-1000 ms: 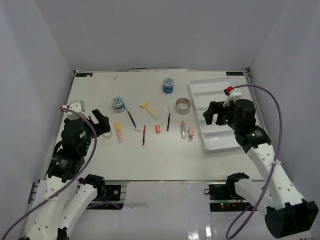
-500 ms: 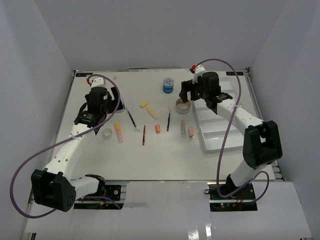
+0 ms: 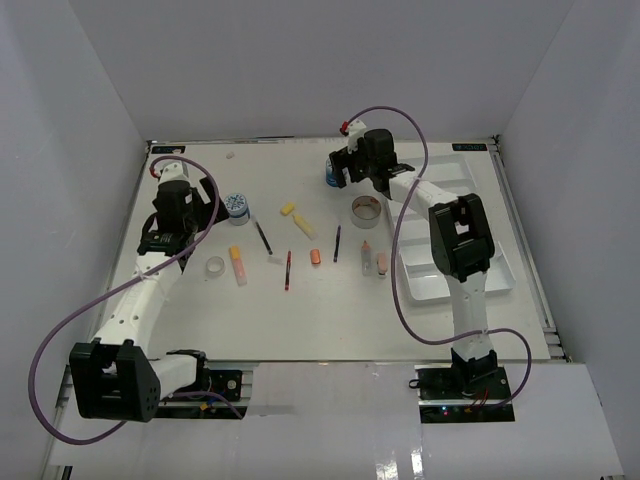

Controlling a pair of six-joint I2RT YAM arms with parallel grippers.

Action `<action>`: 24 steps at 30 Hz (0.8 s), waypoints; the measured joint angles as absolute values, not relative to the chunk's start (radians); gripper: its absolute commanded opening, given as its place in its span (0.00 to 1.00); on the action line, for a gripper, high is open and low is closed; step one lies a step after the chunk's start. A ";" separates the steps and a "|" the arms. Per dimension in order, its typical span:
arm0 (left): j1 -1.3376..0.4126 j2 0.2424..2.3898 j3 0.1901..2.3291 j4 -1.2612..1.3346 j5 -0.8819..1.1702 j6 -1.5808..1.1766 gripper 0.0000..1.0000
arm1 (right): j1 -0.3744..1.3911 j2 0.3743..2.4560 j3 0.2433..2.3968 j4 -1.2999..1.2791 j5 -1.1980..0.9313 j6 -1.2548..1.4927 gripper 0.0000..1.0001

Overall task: Sort the stationery into containers
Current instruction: Pick up the stationery from the center of the board.

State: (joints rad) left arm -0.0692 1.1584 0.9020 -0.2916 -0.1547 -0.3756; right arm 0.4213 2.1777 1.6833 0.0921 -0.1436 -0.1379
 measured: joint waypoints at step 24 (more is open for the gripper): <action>-0.069 1.204 0.902 -0.298 -0.133 -0.376 0.98 | 0.457 2.489 2.040 -0.002 -0.086 -0.165 0.98</action>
